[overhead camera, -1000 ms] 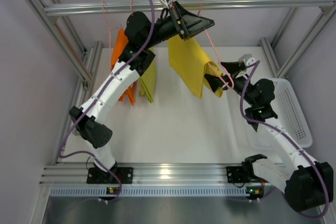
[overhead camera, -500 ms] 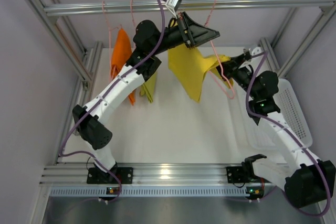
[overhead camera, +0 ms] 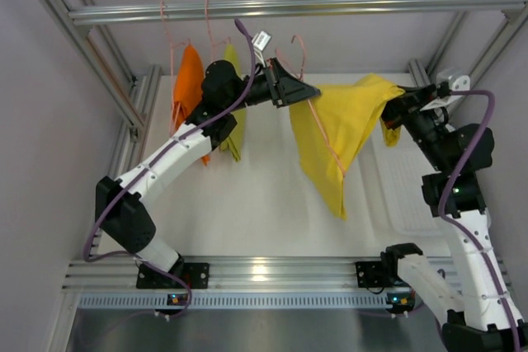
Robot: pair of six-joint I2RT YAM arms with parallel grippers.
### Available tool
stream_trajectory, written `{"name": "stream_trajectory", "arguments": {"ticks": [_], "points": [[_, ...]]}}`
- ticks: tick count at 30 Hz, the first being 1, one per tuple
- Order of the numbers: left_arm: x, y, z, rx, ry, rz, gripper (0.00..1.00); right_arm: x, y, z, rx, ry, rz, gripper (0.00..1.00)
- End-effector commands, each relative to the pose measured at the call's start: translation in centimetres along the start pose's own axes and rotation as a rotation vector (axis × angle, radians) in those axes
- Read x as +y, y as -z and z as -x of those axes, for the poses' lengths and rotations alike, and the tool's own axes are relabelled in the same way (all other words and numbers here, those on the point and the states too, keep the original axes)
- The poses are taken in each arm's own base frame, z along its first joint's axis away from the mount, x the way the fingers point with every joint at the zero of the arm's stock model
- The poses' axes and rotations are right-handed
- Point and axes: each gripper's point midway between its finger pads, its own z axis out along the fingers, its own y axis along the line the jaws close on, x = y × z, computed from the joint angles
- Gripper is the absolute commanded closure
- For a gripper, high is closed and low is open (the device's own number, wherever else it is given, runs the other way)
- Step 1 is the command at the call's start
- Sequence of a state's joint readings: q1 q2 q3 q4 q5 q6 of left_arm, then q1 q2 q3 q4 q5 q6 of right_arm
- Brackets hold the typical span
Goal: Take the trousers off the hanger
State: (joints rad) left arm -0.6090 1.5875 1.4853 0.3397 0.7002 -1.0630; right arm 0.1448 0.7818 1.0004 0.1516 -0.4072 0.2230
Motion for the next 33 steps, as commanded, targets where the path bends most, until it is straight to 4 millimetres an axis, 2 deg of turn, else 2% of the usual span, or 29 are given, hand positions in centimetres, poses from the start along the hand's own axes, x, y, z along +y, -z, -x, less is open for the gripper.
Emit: {"name": "stream_trajectory", "arguments": {"ticks": [1, 2, 3, 5, 6, 8, 9, 11, 13, 14, 15, 16, 17, 18, 20, 21, 24, 28, 33], "points": [[-1.7, 1.3, -0.7, 0.027, -0.152, -0.056, 1.00, 1.2, 2.5, 13.0, -0.327, 0.095, -0.071, 1.00], [-0.9, 1.3, -1.3, 0.038, -0.144, -0.044, 1.00, 1.2, 2.8, 14.0, -0.350, 0.108, -0.087, 1.00], [-0.7, 1.3, -1.5, 0.045, -0.145, -0.039, 1.00, 1.3, 3.5, 16.1, -0.395, 0.136, -0.114, 1.00], [0.2, 1.2, -2.4, 0.071, -0.144, -0.017, 1.00, 1.1, 3.8, 17.7, -0.425, 0.165, -0.147, 1.00], [0.6, 1.1, -2.8, 0.083, -0.143, -0.011, 1.00, 1.0, 4.6, 19.9, -0.470, 0.197, -0.182, 1.00], [0.9, 1.0, -3.6, 0.097, -0.148, -0.008, 1.00, 0.3, 4.3, 21.0, -0.474, 0.215, -0.228, 1.00], [1.1, 1.0, -4.3, 0.109, -0.144, -0.007, 1.00, 0.0, 5.0, 22.9, -0.513, 0.239, -0.274, 1.00], [1.2, 0.9, -5.2, 0.129, -0.145, -0.007, 1.00, -0.6, 5.2, 24.2, -0.539, 0.288, -0.319, 1.00], [1.5, 0.9, -5.9, 0.144, -0.138, -0.002, 1.00, -1.1, 6.3, 26.3, -0.591, 0.320, -0.386, 1.00], [1.8, 1.0, -6.3, 0.152, -0.133, 0.009, 1.00, -2.2, 6.4, 26.8, -0.590, 0.354, -0.452, 1.00], [2.1, 1.2, -6.5, 0.157, -0.139, 0.020, 1.00, -1.9, 7.4, 28.6, -0.625, 0.376, -0.479, 1.00], [2.3, 1.2, -6.7, 0.161, -0.139, 0.027, 1.00, -2.1, 7.7, 29.3, -0.629, 0.396, -0.508, 1.00], [2.5, 1.3, -6.8, 0.164, -0.139, 0.030, 1.00, -3.2, 7.9, 29.6, -0.611, 0.433, -0.574, 1.00], [2.4, 1.4, -6.9, 0.165, -0.144, 0.031, 1.00, -3.0, 8.9, 31.1, -0.638, 0.458, -0.609, 1.00], [2.2, 1.4, -6.8, 0.164, -0.151, 0.025, 1.00, -3.8, 9.7, 32.1, -0.618, 0.550, -0.693, 1.00], [2.0, 1.4, -6.7, 0.162, -0.156, 0.022, 1.00, -4.2, 11.1, 33.0, -0.634, 0.568, -0.762, 1.00], [1.3, 1.4, -6.5, 0.166, -0.171, 0.003, 1.00, -4.7, 13.3, 33.9, -0.612, 0.690, -0.884, 1.00], [0.7, 1.0, -6.1, 0.164, -0.177, -0.019, 1.00, -5.3, 15.4, 33.0, -0.510, 0.823, -0.980, 1.00], [-0.9, 0.5, -5.2, 0.158, -0.164, -0.066, 1.00, -9.6, 15.4, 26.7, -0.185, 0.971, -1.127, 1.00]]}}
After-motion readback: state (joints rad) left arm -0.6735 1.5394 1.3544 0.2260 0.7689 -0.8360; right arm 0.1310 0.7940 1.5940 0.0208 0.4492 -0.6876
